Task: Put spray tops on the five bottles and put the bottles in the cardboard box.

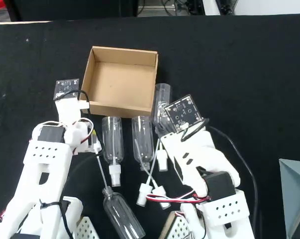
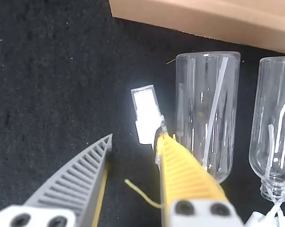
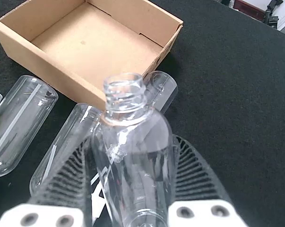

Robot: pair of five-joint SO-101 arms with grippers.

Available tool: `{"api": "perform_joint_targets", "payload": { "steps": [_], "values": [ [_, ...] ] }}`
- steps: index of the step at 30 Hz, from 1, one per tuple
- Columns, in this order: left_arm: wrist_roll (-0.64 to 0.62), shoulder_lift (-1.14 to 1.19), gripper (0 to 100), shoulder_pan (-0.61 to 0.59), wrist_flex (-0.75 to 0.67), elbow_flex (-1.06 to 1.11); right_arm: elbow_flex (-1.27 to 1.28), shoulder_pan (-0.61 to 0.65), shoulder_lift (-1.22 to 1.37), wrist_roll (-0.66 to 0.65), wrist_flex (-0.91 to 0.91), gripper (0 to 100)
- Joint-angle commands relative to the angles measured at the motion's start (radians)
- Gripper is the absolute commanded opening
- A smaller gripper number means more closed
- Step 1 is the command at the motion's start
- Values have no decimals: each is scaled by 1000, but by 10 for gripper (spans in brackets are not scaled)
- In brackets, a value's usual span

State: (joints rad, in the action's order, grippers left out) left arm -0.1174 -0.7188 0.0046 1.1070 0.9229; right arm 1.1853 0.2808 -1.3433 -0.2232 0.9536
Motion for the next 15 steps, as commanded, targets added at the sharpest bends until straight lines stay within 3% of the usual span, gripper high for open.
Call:
{"api": "perform_joint_targets", "payload": {
  "steps": [1,9,15],
  "values": [
    [-5,0,138,7,-17,-21,-4,-26,-30,5,-32,70],
    [-21,12,138,51,-18,-24,-5,-26,-30,3,-32,70],
    [-31,181,138,51,-51,-70,-5,-26,-30,3,-32,70]
  ]
}}
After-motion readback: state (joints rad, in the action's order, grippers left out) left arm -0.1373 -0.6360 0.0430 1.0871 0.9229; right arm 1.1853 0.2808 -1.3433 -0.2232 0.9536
